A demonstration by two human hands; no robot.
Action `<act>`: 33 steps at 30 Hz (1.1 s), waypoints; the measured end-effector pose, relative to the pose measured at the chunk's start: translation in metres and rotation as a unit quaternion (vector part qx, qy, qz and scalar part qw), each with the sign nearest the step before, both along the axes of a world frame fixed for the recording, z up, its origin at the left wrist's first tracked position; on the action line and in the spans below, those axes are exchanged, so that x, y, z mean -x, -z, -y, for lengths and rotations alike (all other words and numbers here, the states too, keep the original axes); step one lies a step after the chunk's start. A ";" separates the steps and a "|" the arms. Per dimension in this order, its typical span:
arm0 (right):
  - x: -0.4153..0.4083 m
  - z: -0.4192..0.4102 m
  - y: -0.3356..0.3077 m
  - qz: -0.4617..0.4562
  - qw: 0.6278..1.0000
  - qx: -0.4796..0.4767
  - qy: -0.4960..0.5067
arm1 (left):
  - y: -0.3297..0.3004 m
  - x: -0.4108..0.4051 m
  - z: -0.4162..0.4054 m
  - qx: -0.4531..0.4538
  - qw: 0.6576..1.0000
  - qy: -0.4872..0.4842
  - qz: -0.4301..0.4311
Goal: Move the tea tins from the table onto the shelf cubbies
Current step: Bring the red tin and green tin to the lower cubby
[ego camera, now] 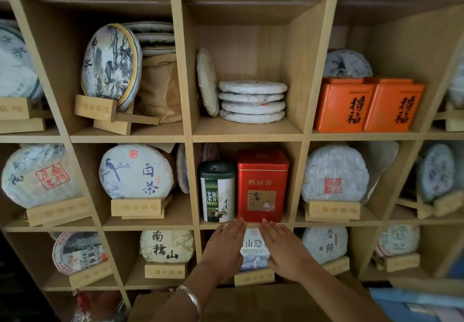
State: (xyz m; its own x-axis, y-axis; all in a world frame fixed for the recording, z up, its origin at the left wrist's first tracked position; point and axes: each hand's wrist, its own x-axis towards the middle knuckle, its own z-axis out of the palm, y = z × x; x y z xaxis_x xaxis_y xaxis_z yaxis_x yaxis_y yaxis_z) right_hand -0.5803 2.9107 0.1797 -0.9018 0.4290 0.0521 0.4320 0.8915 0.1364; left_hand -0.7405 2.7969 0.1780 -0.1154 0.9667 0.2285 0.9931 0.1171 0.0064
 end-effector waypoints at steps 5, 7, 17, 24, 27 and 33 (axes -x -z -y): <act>-0.009 -0.007 -0.008 0.008 1.000 -0.007 0.003 | -0.007 -0.009 -0.011 -0.001 1.000 -0.008 -0.010; -0.010 -0.009 -0.010 0.014 1.000 -0.014 0.001 | -0.009 -0.010 -0.012 0.002 1.000 -0.008 -0.009; -0.017 -0.021 -0.010 0.031 0.999 -0.027 -0.016 | -0.012 -0.008 -0.013 0.015 1.000 -0.021 -0.012; -0.021 -0.025 -0.009 0.035 0.999 -0.029 -0.026 | -0.013 -0.009 -0.016 0.023 0.999 -0.024 -0.008; -0.022 -0.026 -0.010 0.037 0.999 -0.027 -0.026 | -0.014 -0.009 -0.018 0.029 0.999 -0.026 -0.008; -0.025 -0.028 -0.011 0.035 0.999 -0.016 -0.028 | -0.015 -0.009 -0.018 0.040 0.999 -0.023 -0.009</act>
State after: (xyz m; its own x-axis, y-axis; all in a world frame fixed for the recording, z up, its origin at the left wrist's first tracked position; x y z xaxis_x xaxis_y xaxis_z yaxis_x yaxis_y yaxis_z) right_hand -0.5557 2.9390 0.1909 -0.9265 0.3763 0.0010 0.3695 0.9091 0.1925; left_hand -0.7314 2.8144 0.1927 -0.1560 0.9759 0.1523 0.9867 0.1611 -0.0217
